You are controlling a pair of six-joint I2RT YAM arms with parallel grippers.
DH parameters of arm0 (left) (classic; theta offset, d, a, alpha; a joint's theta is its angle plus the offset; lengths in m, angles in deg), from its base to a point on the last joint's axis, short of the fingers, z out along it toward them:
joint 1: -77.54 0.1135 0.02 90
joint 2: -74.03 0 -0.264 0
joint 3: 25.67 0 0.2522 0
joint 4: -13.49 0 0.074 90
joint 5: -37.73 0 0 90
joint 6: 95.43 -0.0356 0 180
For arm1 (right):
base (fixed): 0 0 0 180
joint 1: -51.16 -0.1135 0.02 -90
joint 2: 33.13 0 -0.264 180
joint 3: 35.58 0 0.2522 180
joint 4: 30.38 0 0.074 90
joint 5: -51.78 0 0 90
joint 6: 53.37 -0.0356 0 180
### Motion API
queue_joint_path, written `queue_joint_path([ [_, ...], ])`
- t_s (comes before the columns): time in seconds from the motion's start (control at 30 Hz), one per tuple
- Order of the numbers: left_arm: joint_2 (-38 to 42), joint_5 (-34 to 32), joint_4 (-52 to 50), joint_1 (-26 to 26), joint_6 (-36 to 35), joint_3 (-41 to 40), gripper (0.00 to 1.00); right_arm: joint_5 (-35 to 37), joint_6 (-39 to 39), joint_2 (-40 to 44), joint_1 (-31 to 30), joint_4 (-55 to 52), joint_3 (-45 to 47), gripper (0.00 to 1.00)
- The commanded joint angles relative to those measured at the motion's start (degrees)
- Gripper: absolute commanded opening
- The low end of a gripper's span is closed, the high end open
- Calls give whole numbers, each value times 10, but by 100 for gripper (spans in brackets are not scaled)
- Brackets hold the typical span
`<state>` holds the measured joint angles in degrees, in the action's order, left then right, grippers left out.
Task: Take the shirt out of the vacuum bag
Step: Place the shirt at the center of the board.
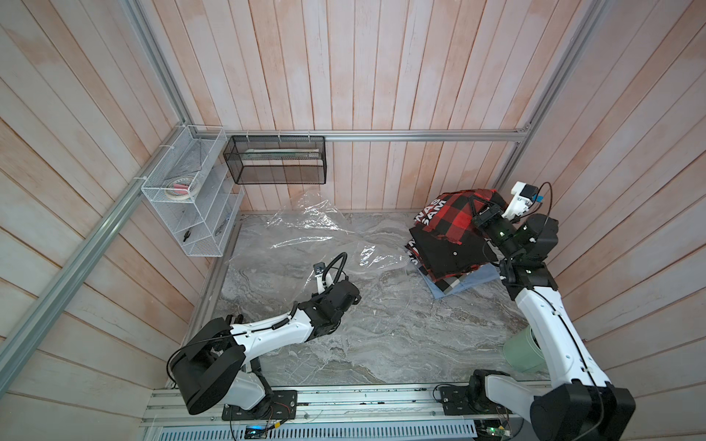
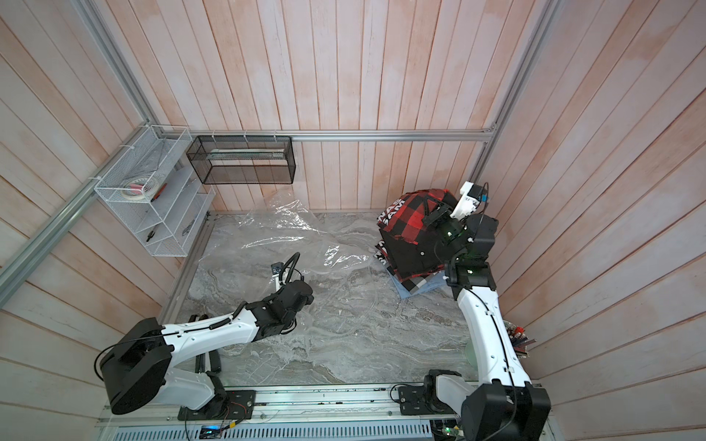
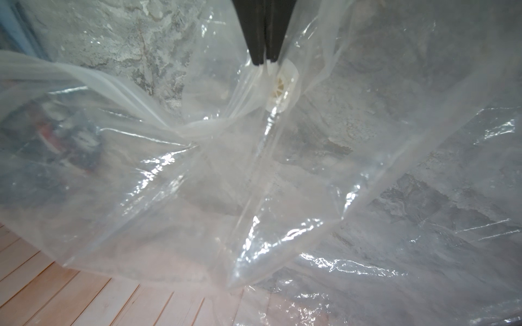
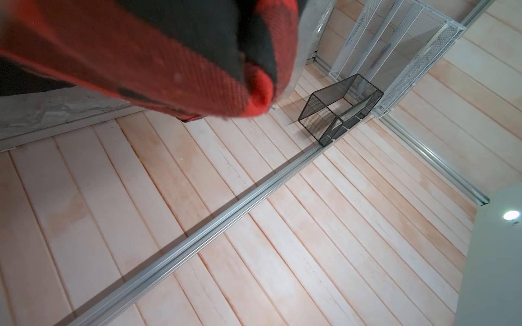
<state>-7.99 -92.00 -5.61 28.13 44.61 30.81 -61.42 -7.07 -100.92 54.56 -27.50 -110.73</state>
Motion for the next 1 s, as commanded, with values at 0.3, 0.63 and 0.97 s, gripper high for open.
queue_joint_path([
  [0.3, -6, -7, 4, 4, 20, -18, 0, 62, 41, -160, 30, 114, -74, 0],
  [0.63, -16, -3, 14, 4, 9, -8, 0, 60, 41, -231, 30, 165, -70, 0],
  [0.97, -23, 2, 20, 4, 1, 1, 0, 75, 20, -251, 20, 244, 57, 0],
])
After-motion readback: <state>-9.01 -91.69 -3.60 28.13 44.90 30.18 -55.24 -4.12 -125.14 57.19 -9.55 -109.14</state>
